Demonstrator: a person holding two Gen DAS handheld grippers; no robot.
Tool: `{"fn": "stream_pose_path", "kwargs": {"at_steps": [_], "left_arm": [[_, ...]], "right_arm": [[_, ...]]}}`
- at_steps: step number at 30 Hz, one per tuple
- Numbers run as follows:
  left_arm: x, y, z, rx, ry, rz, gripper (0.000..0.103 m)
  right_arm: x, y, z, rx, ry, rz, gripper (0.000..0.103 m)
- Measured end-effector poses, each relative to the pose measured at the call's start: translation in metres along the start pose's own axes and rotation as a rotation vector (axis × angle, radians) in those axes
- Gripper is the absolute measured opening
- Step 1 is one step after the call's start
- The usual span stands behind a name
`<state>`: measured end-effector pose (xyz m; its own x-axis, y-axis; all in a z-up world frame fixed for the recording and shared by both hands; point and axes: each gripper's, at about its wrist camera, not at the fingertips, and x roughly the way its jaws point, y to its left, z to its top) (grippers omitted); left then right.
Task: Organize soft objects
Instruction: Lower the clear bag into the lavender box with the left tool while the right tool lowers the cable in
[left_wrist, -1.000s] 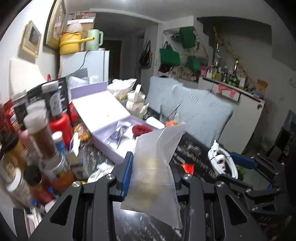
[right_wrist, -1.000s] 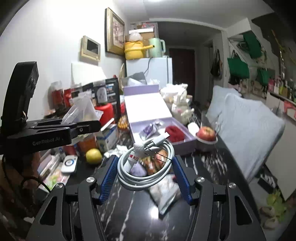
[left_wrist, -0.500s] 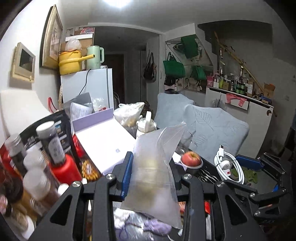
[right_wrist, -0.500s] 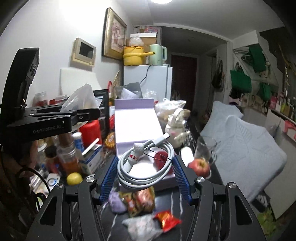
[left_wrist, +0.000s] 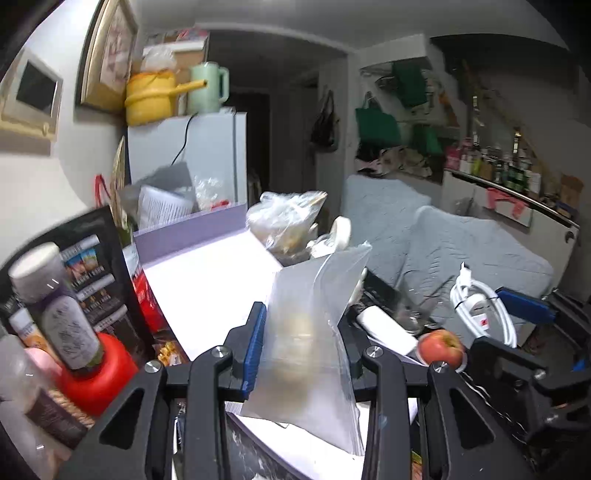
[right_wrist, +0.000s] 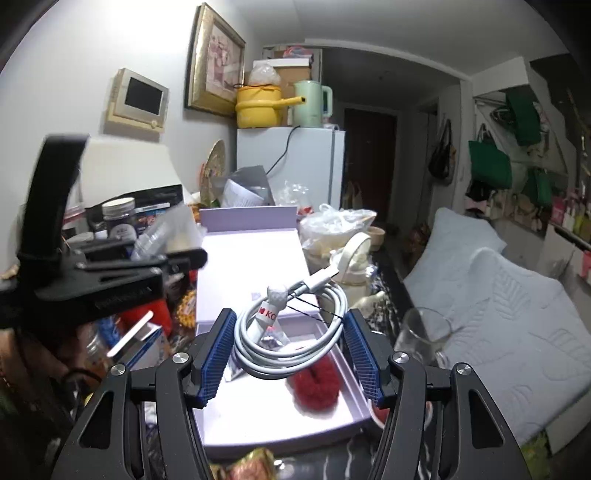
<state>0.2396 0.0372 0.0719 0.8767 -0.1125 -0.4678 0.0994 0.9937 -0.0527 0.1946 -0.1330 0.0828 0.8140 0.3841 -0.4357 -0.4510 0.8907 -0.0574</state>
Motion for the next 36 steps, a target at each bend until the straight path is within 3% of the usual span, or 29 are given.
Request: {"fn": "stream_pose_path", "kwargs": {"at_steps": [8, 17, 28, 31, 36], "left_arm": [[0.069, 0.016, -0.01, -0.018, 0.091, 0.052, 0.034], [0.121, 0.017, -0.03, -0.002, 0.205, 0.058, 0.034], [0.154, 0.009, -0.055, 0.055, 0.341, 0.081, 0.034], [0.162, 0.009, -0.06, 0.047, 0.387, 0.054, 0.034], [0.163, 0.008, -0.063, 0.069, 0.381, 0.087, 0.034]], "right_arm": [[0.056, -0.014, 0.006, -0.006, 0.013, 0.017, 0.06], [0.104, -0.027, 0.008, 0.006, 0.04, 0.04, 0.06], [0.141, -0.039, -0.008, 0.017, 0.123, 0.054, 0.06], [0.15, -0.042, -0.013, 0.023, 0.153, 0.06, 0.06], [0.159, -0.049, -0.018, 0.058, 0.188, 0.093, 0.06]]}}
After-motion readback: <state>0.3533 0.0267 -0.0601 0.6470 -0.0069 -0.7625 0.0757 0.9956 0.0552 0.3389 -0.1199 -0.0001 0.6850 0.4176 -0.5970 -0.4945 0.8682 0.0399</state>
